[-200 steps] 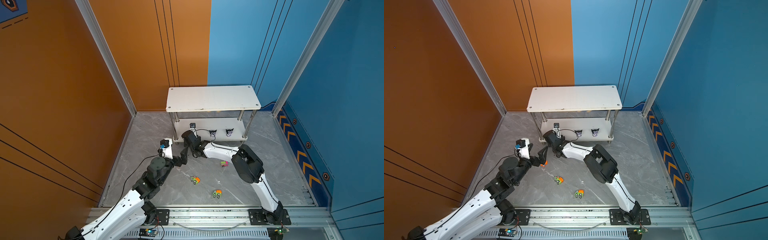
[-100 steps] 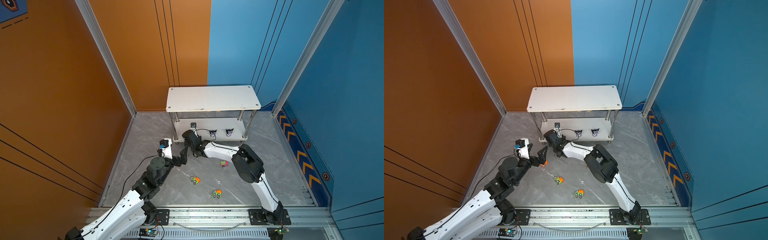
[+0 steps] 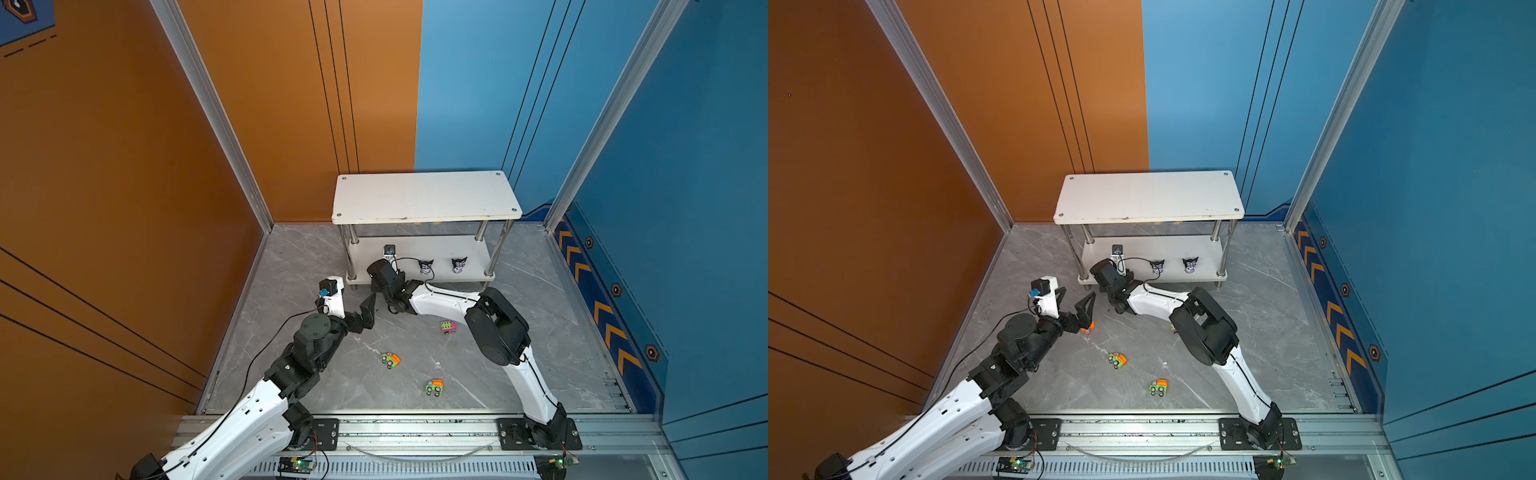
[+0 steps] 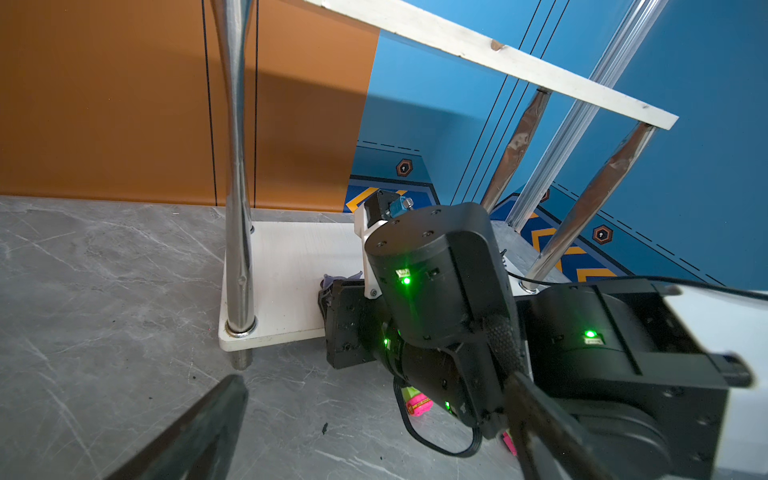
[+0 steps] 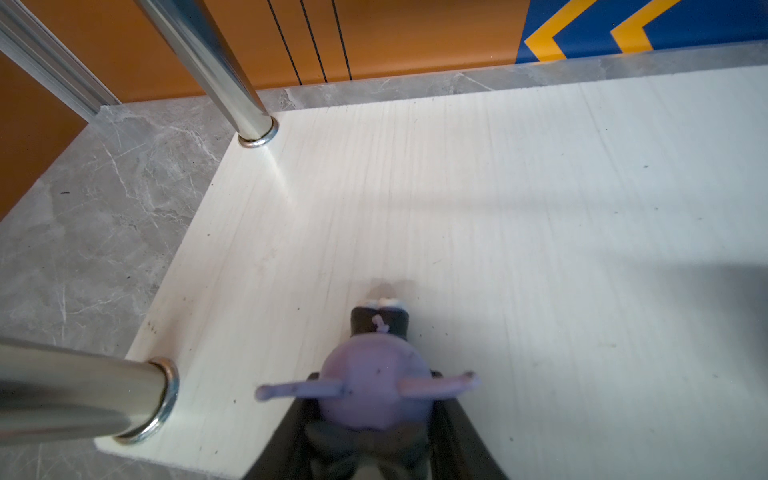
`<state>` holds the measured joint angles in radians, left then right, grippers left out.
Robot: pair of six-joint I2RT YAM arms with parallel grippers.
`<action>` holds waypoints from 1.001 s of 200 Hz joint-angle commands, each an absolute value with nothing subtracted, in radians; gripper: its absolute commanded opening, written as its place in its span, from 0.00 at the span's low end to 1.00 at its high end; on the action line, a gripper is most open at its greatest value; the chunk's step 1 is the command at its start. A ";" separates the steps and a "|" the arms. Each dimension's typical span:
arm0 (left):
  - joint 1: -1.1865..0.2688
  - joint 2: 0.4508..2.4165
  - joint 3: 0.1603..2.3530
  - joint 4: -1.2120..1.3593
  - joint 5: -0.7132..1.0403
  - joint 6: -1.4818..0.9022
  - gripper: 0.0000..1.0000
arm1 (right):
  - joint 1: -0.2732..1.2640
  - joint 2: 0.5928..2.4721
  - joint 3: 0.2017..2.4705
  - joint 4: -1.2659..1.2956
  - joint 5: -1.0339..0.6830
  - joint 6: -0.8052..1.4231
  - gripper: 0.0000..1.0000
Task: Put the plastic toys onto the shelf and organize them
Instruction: 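Lower the Kuromi onto the lower shelf and open the right gripper, then withdraw the right gripper from the shelf while the left gripper moves toward the shelf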
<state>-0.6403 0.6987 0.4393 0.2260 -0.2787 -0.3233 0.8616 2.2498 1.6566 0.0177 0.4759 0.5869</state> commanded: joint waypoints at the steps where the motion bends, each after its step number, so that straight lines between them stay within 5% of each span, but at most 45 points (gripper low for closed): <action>1: -0.630 0.705 0.438 0.224 -0.258 -0.330 0.98 | 0.854 2.239 1.623 -0.054 0.482 0.599 0.47; 90: -0.626 0.669 0.428 0.245 -0.291 -0.324 0.98 | 0.880 2.082 1.479 -0.039 0.442 0.601 0.58; 167: -0.593 0.588 0.415 0.196 -0.296 -0.289 0.98 | 0.889 1.573 1.015 -0.060 0.332 0.561 0.58; 200: -0.588 0.675 0.438 0.145 -0.280 -0.295 0.99 | 0.868 1.408 0.898 -0.178 0.343 0.507 0.49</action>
